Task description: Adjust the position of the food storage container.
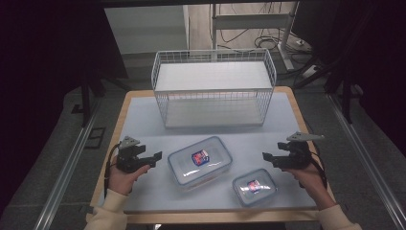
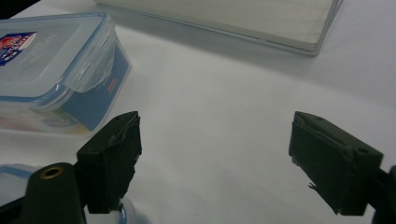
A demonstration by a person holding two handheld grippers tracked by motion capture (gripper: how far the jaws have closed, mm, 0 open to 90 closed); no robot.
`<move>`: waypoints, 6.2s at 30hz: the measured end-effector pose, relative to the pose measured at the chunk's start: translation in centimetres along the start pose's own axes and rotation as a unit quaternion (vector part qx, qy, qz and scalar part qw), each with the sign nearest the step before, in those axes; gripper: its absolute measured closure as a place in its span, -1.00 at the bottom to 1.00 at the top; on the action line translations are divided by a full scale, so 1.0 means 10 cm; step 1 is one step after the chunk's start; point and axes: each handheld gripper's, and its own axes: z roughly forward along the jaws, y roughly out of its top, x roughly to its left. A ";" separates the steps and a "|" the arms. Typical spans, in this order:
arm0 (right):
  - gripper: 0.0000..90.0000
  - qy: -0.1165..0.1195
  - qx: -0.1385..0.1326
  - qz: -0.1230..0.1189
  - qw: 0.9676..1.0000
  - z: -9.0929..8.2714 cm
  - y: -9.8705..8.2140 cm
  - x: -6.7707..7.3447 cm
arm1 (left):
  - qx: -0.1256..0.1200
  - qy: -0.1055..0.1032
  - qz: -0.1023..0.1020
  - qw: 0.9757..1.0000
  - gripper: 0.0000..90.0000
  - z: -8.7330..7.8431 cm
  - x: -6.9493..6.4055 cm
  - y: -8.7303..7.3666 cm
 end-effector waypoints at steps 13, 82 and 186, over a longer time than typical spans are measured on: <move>-0.59 -0.014 0.035 0.013 0.999 -0.02 0.00 -0.04 | 0.033 -0.031 -0.004 0.999 -0.28 -0.04 -0.02 -0.02; -0.57 -0.004 0.056 0.014 0.998 0.09 -0.04 -0.02 | 0.150 -0.145 0.107 0.972 1.00 0.35 -0.76 -0.24; -0.57 -0.004 0.034 0.019 0.999 0.03 -0.01 -0.08 | 0.066 -0.108 -0.021 0.992 1.00 0.60 -0.37 0.17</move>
